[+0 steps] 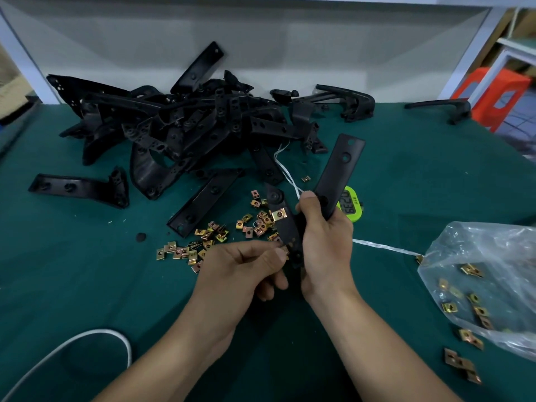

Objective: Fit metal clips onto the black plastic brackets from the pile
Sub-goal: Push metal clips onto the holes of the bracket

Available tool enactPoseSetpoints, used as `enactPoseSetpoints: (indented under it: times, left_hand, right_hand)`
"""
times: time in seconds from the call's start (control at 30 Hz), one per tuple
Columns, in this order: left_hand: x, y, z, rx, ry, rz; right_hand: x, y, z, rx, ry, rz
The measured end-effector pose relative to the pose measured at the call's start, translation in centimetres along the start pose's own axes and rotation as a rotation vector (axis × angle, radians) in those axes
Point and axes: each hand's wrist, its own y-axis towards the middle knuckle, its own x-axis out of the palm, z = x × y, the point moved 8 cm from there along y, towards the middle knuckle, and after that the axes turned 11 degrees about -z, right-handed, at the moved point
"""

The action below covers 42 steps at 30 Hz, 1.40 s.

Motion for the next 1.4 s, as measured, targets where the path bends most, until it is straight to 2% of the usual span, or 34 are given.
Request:
enactPoseSetpoints:
  times: [0.37, 0.77, 0.9, 1.1, 1.3, 1.4]
  left_hand:
    - [-0.5, -0.3, -0.2, -0.039, -0.067, 0.144]
    - [0.0, -0.3, -0.3, -0.015, -0.002, 0.032]
    - [0.0, 0.0, -0.3, -0.008, 0.001, 0.012]
    - [0.8, 0.6, 0.1, -0.01, -0.044, -0.18]
    - [0.1, 0.7, -0.2, 0.051, -0.015, -0.112]
    - [-0.2, 0.6, -0.1, 0.076, 0.03, -0.108]
  right_hand:
    - [0.5, 0.0, 0.0, -0.033, -0.007, -0.023]
    - [0.9, -1.0, -1.5, -0.222, -0.181, 0.006]
    - [1.1, -0.8, -0.9, -0.132, -0.144, -0.025]
    - [1.9, -0.6, 1.0, 0.185, 0.224, -0.191]
    - [2.3, -1.1, 1.0, 0.178, 0.231, -0.24]
    - [2.8, -1.4, 1.4, 0.239, 0.242, -0.283]
